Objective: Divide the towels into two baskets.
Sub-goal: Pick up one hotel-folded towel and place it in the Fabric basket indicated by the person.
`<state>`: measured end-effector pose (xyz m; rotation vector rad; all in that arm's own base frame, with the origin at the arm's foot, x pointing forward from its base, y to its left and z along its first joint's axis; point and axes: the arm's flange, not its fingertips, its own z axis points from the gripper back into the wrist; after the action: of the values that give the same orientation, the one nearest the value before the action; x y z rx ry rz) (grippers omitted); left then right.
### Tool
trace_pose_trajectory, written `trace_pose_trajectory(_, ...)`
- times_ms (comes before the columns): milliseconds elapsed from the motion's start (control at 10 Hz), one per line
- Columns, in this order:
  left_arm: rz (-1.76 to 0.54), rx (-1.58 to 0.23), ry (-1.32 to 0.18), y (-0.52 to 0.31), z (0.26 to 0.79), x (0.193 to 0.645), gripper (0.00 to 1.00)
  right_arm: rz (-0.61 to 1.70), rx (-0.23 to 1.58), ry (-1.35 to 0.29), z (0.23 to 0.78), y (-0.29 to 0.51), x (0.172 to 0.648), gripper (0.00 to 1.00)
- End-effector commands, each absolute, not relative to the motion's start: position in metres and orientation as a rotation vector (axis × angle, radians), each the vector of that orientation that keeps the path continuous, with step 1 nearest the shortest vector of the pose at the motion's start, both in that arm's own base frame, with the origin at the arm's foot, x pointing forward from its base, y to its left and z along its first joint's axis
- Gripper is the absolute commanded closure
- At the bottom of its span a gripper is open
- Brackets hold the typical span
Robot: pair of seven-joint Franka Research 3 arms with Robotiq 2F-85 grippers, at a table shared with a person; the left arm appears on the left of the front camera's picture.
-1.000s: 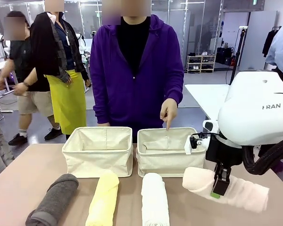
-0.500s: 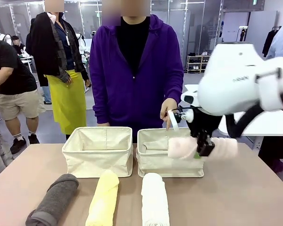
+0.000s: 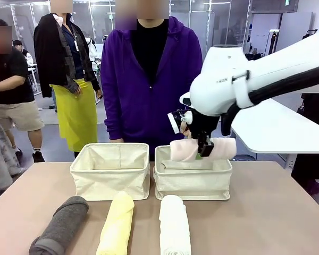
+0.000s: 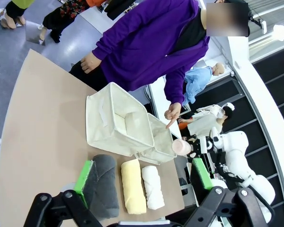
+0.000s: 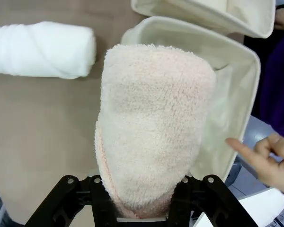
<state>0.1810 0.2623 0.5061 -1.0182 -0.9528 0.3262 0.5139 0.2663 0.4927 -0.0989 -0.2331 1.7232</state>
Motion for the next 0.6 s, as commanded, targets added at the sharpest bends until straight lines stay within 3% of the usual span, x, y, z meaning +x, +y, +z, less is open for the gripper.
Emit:
trace_pose_trajectory(0,0.314,-1.02,-0.963,0.264,0.507,0.18,0.0,1.737,-0.117,-0.249,0.483,0.279,0.552,0.64)
trace_pose_trajectory(500,0.314,-1.02,-0.963,0.264,0.507,0.18,0.0,1.746,-0.076,-0.306,0.433,0.285,0.595,0.64)
